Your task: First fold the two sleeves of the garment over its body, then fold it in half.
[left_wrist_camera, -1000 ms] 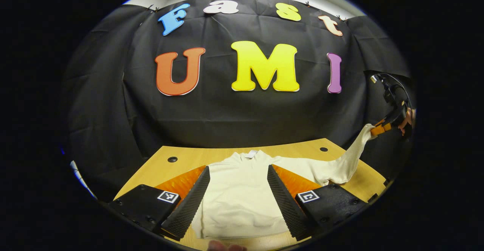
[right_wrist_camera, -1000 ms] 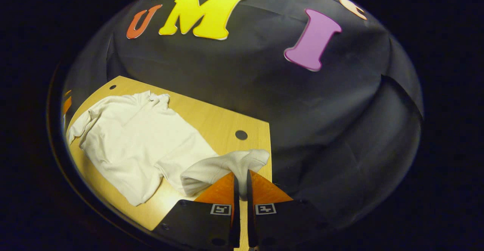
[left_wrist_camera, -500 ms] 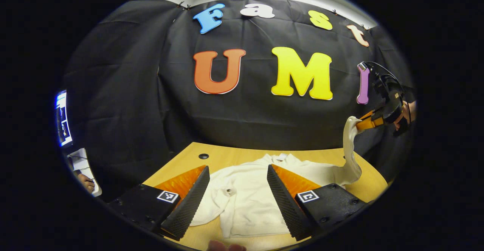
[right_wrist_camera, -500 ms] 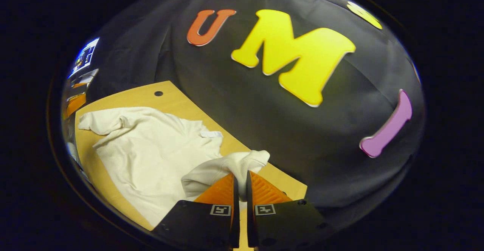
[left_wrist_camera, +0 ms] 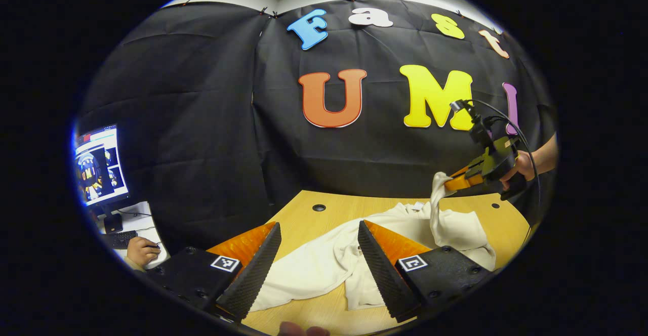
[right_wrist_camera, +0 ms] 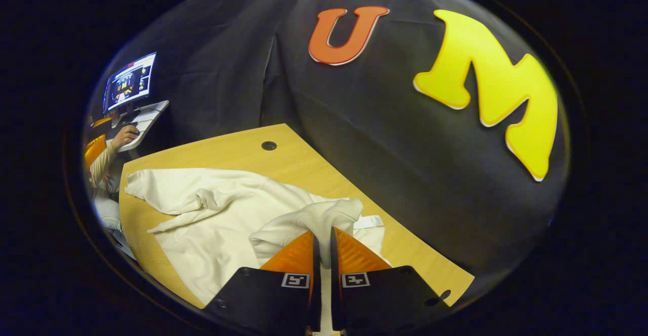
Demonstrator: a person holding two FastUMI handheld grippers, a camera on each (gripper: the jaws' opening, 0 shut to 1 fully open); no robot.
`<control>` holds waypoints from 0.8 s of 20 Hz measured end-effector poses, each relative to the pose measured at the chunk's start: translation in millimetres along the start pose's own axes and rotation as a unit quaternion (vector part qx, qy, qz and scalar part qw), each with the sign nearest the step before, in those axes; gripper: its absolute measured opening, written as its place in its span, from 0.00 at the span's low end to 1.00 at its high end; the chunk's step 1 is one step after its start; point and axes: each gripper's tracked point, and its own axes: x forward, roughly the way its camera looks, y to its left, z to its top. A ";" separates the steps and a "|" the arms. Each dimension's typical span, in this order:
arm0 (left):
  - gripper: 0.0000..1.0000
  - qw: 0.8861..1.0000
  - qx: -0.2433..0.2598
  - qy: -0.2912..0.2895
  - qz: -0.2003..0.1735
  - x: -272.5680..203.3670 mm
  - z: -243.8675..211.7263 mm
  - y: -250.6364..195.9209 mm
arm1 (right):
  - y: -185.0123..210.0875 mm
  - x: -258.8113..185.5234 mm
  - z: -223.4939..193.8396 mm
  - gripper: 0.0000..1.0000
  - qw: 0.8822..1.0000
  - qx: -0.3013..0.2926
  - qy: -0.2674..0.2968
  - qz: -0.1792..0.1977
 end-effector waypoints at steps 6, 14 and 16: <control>0.98 0.999 0.022 0.023 0.027 -10.0 -20.8 23.0 | 48.4 93.8 -11.7 0.10 0.999 0.037 0.031 0.023; 0.98 0.999 0.035 0.033 0.014 -6.9 -29.2 24.1 | 98.2 136.0 5.7 0.24 0.996 0.078 0.024 0.048; 0.98 0.999 0.036 0.030 0.007 -4.9 -27.6 21.1 | 112.2 130.8 15.0 0.34 0.994 0.089 0.018 0.066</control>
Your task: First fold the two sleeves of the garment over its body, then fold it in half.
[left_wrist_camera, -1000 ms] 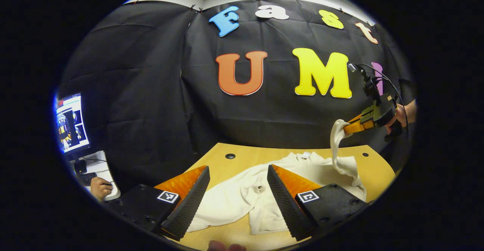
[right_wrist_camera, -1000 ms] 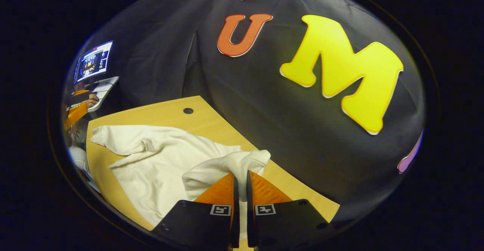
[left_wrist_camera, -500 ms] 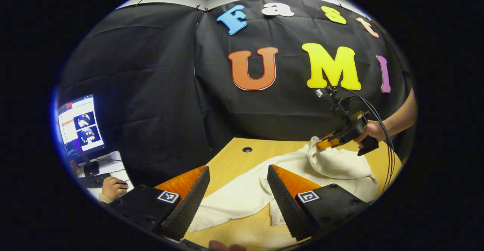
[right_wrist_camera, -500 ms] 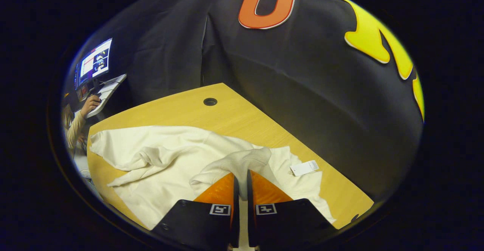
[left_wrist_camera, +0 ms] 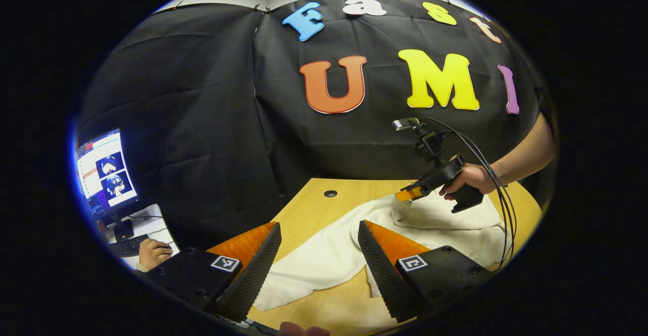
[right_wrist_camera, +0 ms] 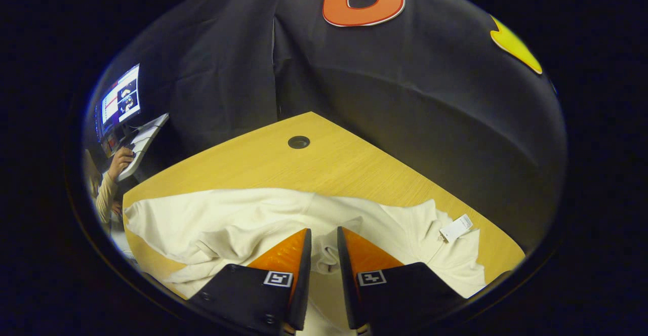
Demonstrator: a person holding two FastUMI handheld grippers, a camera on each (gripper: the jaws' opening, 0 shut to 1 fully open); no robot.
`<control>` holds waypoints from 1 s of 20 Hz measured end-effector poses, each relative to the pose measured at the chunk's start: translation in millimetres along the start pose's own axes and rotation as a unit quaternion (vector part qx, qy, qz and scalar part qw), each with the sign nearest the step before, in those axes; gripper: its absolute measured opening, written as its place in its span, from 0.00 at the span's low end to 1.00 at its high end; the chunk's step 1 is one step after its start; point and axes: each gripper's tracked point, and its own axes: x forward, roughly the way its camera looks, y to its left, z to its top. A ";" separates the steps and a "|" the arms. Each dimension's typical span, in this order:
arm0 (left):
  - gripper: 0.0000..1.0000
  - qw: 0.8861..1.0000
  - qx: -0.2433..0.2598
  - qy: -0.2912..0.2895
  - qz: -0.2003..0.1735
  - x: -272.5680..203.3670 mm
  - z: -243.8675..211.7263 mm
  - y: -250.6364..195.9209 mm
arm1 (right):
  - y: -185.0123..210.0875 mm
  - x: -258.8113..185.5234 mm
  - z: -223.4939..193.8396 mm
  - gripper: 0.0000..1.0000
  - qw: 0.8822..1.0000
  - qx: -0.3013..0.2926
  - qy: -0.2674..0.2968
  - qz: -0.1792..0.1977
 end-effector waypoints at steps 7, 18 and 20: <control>0.98 1.000 0.002 0.001 -0.012 5.9 -10.3 3.4 | 9.9 -42.5 19.6 0.63 0.999 0.016 -0.035 0.006; 1.00 0.999 0.050 0.014 -0.007 -5.8 -50.4 33.4 | 31.8 -192.8 22.5 0.67 0.988 0.071 -0.135 -0.014; 1.00 0.998 0.057 0.022 -0.012 -9.4 -63.9 37.2 | 35.7 -219.5 9.6 0.67 0.986 0.082 -0.142 -0.023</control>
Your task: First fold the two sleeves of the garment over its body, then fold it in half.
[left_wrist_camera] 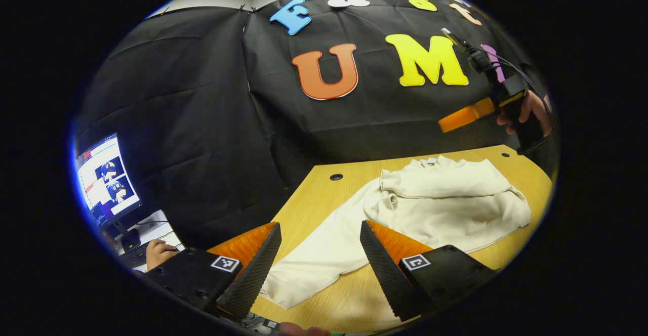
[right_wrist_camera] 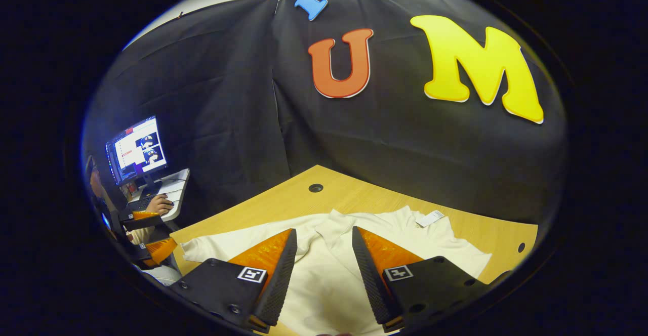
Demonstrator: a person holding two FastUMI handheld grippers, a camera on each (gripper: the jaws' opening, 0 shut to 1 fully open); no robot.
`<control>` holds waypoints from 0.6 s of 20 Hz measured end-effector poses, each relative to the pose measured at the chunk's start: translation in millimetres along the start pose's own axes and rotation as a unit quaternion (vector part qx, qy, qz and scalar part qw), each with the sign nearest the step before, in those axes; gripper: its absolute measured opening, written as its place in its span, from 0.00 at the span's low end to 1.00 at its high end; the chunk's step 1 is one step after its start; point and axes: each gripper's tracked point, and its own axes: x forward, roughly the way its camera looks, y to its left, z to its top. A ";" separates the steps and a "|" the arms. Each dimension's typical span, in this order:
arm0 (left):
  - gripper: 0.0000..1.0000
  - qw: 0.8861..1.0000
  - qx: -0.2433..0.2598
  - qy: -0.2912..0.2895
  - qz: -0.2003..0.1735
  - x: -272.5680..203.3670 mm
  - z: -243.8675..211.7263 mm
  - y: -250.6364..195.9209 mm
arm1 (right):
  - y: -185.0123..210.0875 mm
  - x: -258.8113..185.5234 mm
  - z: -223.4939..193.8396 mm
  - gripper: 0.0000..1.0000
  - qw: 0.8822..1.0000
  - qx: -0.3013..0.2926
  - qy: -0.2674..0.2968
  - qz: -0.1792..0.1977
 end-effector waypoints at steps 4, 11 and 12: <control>1.00 0.999 0.007 0.037 -0.002 0.8 -42.8 20.3 | -2.3 -48.5 -14.6 0.69 1.000 0.013 0.002 -0.012; 1.00 0.994 0.032 0.108 0.000 20.8 -121.7 65.7 | -25.9 -79.3 -32.7 0.68 0.999 0.011 0.016 -0.047; 1.00 0.992 0.032 0.118 -0.002 24.4 -132.5 70.2 | -27.3 -80.6 -35.6 0.68 0.999 0.012 0.017 -0.050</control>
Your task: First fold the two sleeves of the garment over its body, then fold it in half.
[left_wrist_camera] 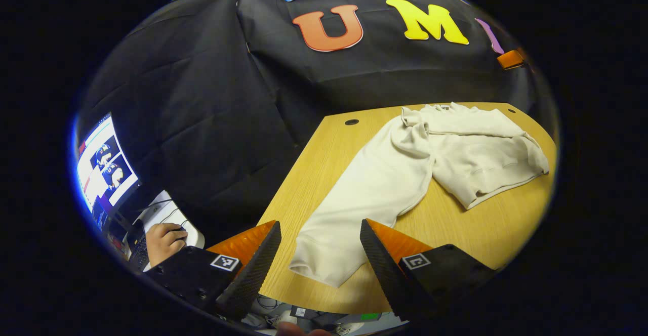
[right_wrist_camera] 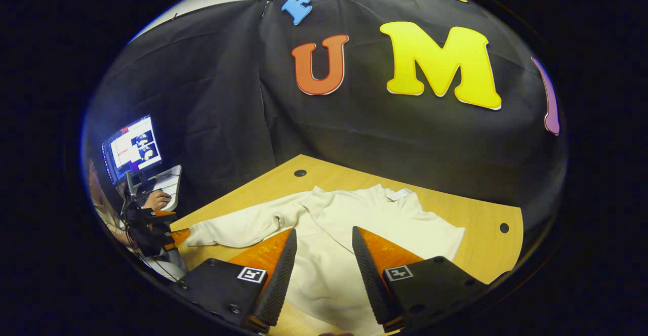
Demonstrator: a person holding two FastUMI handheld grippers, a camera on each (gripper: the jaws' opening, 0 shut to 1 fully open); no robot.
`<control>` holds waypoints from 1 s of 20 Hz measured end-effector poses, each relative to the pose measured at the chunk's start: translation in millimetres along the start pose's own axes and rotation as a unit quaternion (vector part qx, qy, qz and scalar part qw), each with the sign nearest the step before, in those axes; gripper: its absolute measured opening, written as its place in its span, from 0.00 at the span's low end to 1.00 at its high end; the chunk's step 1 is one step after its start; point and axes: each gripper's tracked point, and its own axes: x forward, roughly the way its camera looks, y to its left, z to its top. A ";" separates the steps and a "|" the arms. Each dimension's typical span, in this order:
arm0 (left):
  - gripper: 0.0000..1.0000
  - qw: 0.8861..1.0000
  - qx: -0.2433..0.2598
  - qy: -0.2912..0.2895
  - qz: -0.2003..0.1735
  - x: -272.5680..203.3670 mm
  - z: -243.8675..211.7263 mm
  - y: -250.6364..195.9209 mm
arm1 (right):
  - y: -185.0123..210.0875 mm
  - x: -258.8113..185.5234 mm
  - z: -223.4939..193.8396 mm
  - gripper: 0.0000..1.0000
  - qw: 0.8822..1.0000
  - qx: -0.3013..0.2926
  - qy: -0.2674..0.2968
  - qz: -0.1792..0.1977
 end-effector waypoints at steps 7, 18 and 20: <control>1.00 0.997 -0.012 0.064 -0.038 25.0 -52.5 4.4 | -0.9 -9.6 -7.5 0.70 1.000 0.003 0.006 -0.013; 0.43 0.990 -0.027 0.089 -0.108 30.8 -50.0 -22.9 | 11.9 -30.6 -16.4 0.70 1.000 0.001 0.007 -0.013; 0.24 0.990 -0.016 0.091 -0.103 32.5 -47.3 -21.3 | 8.4 -36.0 -20.8 0.70 1.000 0.013 0.009 -0.018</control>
